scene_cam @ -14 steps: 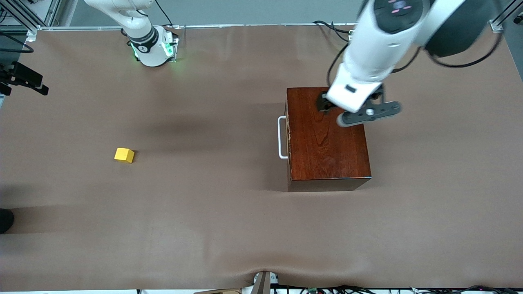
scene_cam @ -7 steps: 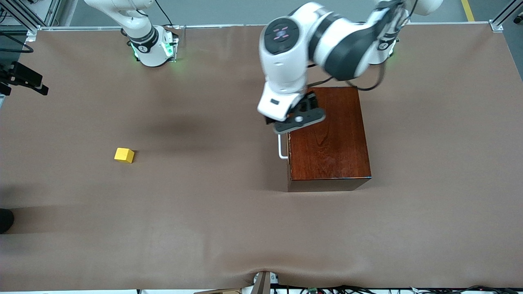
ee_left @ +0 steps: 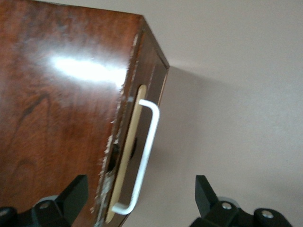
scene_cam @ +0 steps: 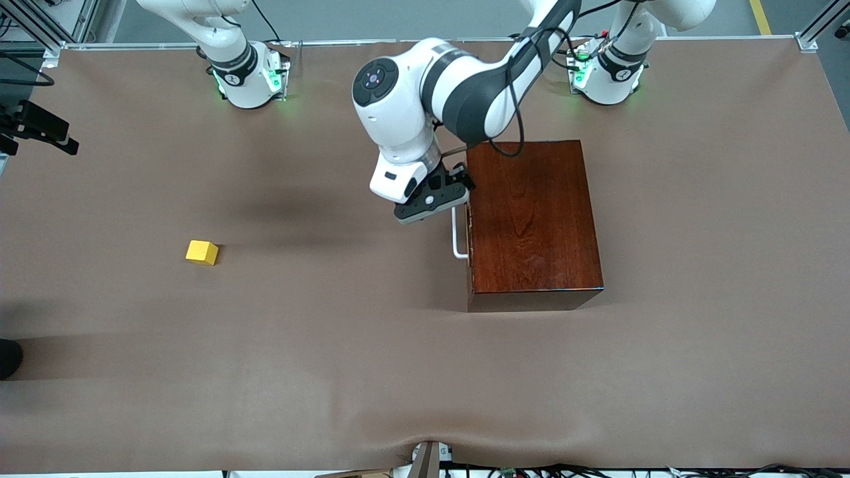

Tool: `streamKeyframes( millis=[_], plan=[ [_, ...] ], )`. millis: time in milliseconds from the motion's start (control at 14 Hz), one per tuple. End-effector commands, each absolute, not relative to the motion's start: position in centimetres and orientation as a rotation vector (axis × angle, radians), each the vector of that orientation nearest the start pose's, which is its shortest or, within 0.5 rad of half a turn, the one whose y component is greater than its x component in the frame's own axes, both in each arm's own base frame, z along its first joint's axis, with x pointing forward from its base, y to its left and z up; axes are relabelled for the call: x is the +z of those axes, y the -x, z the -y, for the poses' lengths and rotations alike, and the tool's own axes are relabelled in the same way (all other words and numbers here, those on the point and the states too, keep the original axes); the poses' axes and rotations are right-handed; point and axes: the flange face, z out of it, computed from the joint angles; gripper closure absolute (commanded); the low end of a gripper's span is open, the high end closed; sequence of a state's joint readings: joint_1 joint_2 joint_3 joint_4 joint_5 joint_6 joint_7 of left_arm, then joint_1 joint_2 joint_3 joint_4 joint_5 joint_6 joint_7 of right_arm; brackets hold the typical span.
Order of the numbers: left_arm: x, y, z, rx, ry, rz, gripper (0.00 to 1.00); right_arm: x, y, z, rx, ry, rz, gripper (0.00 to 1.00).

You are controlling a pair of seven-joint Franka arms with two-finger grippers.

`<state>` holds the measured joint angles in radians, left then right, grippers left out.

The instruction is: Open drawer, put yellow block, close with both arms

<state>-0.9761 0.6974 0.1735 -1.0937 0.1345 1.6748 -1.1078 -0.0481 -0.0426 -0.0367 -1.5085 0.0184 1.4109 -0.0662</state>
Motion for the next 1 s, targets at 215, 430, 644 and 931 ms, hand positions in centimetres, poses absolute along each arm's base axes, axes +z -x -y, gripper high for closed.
streamKeyframes(
  millis=[215, 430, 644, 931],
  plan=[
    [37.8, -49.2, 57.1, -0.291, 2.914, 0.313, 0.00, 66.6, -52.3, 4.5, 0.079, 3.120, -0.030, 0.00],
    [36.6, -48.6, 57.6, -0.282, 2.900, 0.272, 0.00, 66.5, -52.4, 4.4, 0.079, 3.119, -0.027, 0.00],
    [34.5, -47.8, 58.2, -0.256, 2.868, 0.162, 0.00, 66.6, -52.4, 4.4, 0.072, 3.118, -0.027, 0.00],
    [33.0, -47.4, 57.9, -0.234, 2.795, 0.011, 0.00, 66.2, -52.6, 4.9, 0.081, 3.117, -0.042, 0.00]
  ],
)
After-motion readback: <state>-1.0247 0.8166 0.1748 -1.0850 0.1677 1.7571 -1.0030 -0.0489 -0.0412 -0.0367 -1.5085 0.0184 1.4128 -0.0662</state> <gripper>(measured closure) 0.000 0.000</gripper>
